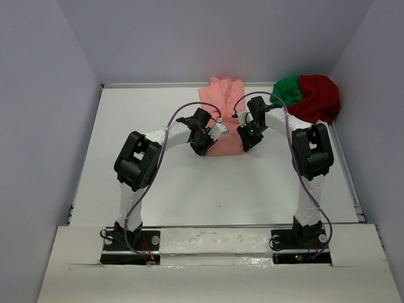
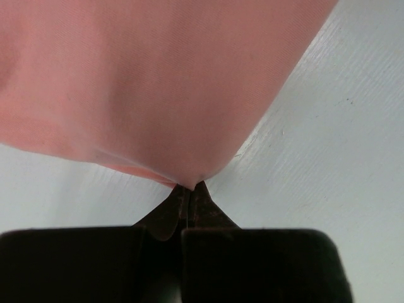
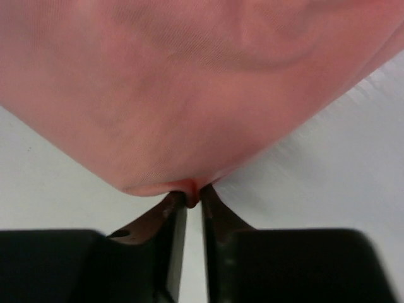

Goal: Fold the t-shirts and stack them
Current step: Grab one side of the 2/3 rectangular tshirt with both arms

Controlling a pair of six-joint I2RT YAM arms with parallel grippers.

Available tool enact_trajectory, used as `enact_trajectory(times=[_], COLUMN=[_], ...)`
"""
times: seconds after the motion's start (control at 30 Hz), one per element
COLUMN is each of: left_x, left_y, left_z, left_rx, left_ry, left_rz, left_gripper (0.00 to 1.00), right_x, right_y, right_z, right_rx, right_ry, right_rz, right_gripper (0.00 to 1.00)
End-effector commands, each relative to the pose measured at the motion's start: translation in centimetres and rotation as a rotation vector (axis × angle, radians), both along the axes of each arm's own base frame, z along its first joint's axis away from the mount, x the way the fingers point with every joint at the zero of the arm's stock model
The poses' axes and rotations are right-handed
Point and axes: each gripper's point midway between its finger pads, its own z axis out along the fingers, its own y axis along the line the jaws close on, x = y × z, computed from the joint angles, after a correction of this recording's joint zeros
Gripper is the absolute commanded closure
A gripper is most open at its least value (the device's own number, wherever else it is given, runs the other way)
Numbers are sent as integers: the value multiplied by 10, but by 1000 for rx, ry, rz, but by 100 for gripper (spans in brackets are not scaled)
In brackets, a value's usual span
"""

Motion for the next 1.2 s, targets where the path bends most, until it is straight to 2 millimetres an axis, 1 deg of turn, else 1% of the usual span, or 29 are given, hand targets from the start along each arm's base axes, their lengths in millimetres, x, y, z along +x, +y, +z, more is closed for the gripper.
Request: enact_trajectory(times=[0.0,0.07,0.1,0.2,0.27,0.33,0.37,0.4,0.43,0.47,0.5,0.53,0.57,0.6,0.63,0.67,0.73,0.77,0.8,0.87,0.9,0.93,1.03,1.17], left_x=[2,2,2,2,3,5,6,5,4,2,-1,-2,-4,-4,-4,-5,-6,-12,-14,-25,-29,-36,-44,-67], left_y=[-3,-2,-2,-1,0,0,0,0,0,-2,-5,-5,-7,-8,-8,-6,-5,-7,-7,-8,-9,-10,-10,-13], left_z=[25,26,25,27,32,37,43,47,51,62,69,77,93,100,113,118,126,132,136,141,143,145,148,153], left_rx=[-23,-22,-21,-17,-17,-17,-22,-26,-34,-61,-79,-97,-128,-140,-154,-154,-160,-176,-185,-207,-215,-227,-244,-287], left_ry=[-42,-43,-43,-46,-58,-69,-77,-82,-86,-91,-92,-99,-124,-135,-161,-168,-176,-171,-174,-159,-154,-143,-130,-79], left_rz=[-6,-3,-5,-4,-2,1,0,-2,-6,-10,-20,-25,-29,-32,-34,-35,-37,-53,-71,-106,-125,-150,-181,-273], left_gripper=[100,100,100,100,100,100,100,100,100,100,100,100,100,100,100,100,100,100,100,100,100,100,100,100], right_x=[9,8,8,7,4,2,-1,-3,-4,-6,-10,-11,-12,-15,-15,-17,-19,-20,-25,-26,-30,-30,-40,-56], right_y=[6,6,6,1,-1,-3,-4,-6,-7,-9,-10,-11,-12,-13,-13,-13,-13,-12,-12,-11,-11,-11,-12,-12], right_z=[7,5,6,7,10,19,21,29,34,39,44,56,63,70,76,87,100,106,111,124,129,135,144,156], right_rx=[27,25,25,21,14,16,12,11,7,3,1,5,6,8,10,19,29,37,38,54,57,61,67,87], right_ry=[-19,-15,-17,-14,-18,-33,-32,-47,-55,-63,-63,-89,-100,-106,-116,-136,-146,-152,-145,-163,-160,-169,-159,-133], right_rz=[5,6,8,-1,-3,1,2,3,3,1,3,4,3,3,1,2,1,3,2,7,10,14,29,60], right_gripper=[86,92,100,100,100,100,100,100,100,100,100,100,100,100,100,100,100,100,100,100,100,100,100,100])
